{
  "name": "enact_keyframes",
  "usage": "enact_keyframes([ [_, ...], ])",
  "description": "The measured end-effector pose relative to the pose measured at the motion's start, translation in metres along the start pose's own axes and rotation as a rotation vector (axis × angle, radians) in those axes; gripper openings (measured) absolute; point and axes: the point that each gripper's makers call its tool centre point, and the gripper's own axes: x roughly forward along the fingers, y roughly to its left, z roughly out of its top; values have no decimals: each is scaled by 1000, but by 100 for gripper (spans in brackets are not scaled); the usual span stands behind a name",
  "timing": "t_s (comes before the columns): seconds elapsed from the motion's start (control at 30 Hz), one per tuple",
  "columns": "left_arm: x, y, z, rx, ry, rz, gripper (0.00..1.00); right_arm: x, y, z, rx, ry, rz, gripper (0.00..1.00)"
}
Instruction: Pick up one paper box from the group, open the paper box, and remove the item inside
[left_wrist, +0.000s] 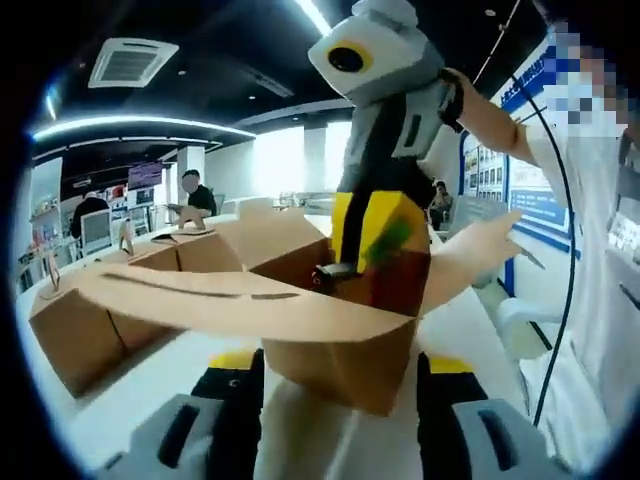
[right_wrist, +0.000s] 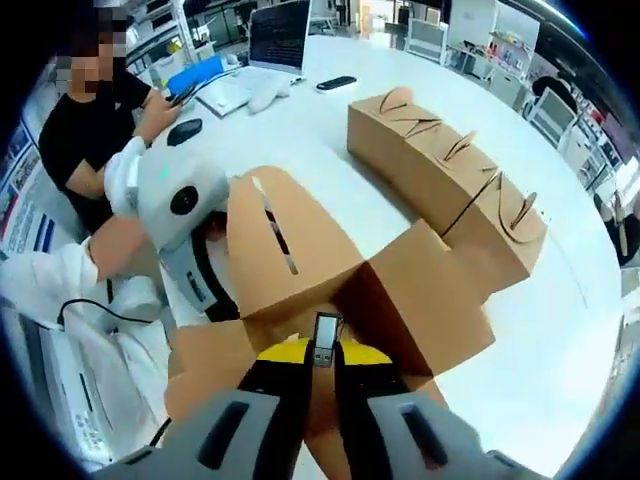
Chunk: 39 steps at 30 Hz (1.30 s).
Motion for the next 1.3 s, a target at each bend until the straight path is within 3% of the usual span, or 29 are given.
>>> enact_keyframes([
  [0.47, -1, -19, 10, -88, -67, 140, 60, -38, 10, 7, -8, -117, 15, 10],
  [0.73, -25, -22, 6, -122, -79, 201, 61, -63, 24, 8, -8, -212, 26, 10],
  [1.0, -32, -30, 14, -116, -104, 220, 60, -81, 25, -8, 15, -258, 12, 10],
  [1.2, -20, -35, 12, -141, -112, 232, 60, -94, 23, -26, 34, -283, 4, 10],
  [1.3, -6, -38, 8, -168, -108, 248, 65, -98, 24, -36, 47, -291, 5, 10],
])
